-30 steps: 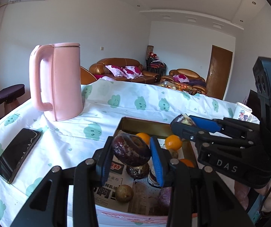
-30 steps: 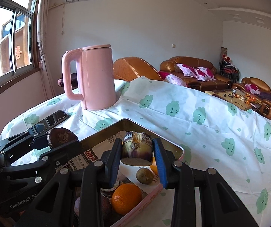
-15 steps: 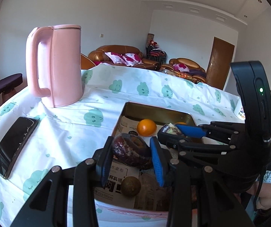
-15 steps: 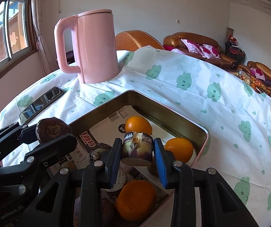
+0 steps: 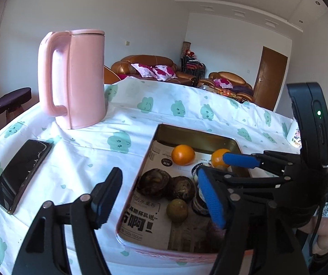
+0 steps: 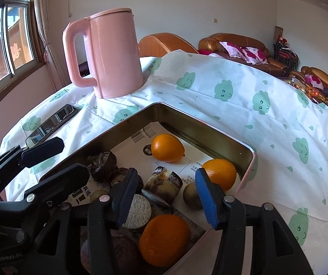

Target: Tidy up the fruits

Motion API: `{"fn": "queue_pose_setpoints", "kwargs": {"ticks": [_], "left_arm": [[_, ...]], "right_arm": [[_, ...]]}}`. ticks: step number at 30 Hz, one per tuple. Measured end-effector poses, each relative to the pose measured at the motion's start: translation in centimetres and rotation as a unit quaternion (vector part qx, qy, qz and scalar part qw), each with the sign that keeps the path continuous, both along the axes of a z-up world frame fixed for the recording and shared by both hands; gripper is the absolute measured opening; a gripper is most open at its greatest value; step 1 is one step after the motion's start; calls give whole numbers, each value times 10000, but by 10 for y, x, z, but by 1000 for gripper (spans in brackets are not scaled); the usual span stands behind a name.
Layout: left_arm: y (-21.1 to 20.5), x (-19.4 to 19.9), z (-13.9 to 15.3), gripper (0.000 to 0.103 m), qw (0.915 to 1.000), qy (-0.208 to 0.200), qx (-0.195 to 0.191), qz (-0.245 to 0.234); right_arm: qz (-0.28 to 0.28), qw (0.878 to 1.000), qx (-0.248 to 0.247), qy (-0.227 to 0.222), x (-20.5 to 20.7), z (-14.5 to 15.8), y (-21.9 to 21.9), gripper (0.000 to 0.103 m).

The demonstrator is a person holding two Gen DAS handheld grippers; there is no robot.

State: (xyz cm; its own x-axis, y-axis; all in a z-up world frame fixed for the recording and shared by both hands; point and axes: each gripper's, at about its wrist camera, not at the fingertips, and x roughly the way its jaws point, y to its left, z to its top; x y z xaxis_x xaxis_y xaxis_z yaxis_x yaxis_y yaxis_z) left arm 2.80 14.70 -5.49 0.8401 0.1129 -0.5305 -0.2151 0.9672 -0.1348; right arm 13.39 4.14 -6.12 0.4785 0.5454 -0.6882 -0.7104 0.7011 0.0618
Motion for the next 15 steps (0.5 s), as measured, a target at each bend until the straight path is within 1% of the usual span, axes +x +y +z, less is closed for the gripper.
{"fn": "queue_pose_setpoints", "kwargs": {"ticks": [4,6,8,13,15], "left_arm": [[-4,-9,8,82,9997,-234,-27,-112],[-7,-16,14,93,9992,-379,-4,-105],[-9,-22,22,95,9985,-530,-7,-124],[-15,-31,35,96,9971,-738,-10,-166],[-18,-34,38,101,9966,-805,16,-171]], "right_arm": [[-106,9997,212,-92,-7,11,-14,59],[-184,9991,325,-204,-13,18,-24,60],[-277,9983,409,-322,-19,23,-34,63],[-537,9955,541,-567,-31,33,-61,66],[-631,9940,578,-674,-36,36,-72,67]]}}
